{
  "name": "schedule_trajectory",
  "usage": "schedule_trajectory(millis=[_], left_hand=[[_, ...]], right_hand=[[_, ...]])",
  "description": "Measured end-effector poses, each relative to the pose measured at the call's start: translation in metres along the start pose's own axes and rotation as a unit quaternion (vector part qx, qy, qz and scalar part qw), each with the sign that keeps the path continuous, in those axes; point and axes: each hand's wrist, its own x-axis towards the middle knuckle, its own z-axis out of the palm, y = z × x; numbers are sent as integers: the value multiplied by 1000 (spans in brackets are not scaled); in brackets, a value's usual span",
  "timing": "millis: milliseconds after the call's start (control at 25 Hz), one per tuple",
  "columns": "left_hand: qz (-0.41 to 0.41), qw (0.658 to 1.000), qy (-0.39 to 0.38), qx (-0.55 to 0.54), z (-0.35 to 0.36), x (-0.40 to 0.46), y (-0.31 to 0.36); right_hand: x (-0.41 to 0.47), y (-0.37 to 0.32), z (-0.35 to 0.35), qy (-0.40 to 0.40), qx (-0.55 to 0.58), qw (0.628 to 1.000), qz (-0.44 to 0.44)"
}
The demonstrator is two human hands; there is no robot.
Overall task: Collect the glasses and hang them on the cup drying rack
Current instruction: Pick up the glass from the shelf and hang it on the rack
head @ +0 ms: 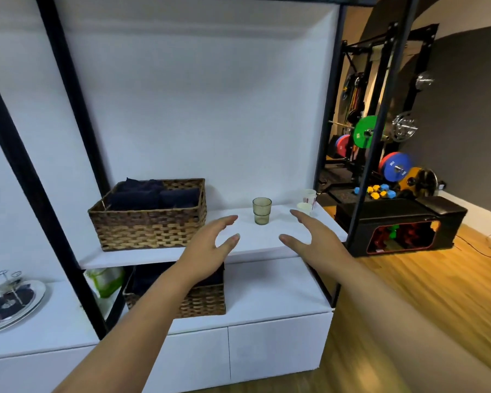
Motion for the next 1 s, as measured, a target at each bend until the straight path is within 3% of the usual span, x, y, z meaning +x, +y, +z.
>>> schedule_trajectory(millis=[240, 520, 1000], left_hand=[[28, 999, -30, 24, 0, 109, -52], [25, 999, -41, 8, 11, 173, -105], [-78, 997, -11, -4, 78, 249, -152]], right_hand=[[98, 12, 30, 29, -3, 999, 23], [163, 49, 66, 9, 11, 998, 67], [284, 148, 111, -43, 58, 994, 81]])
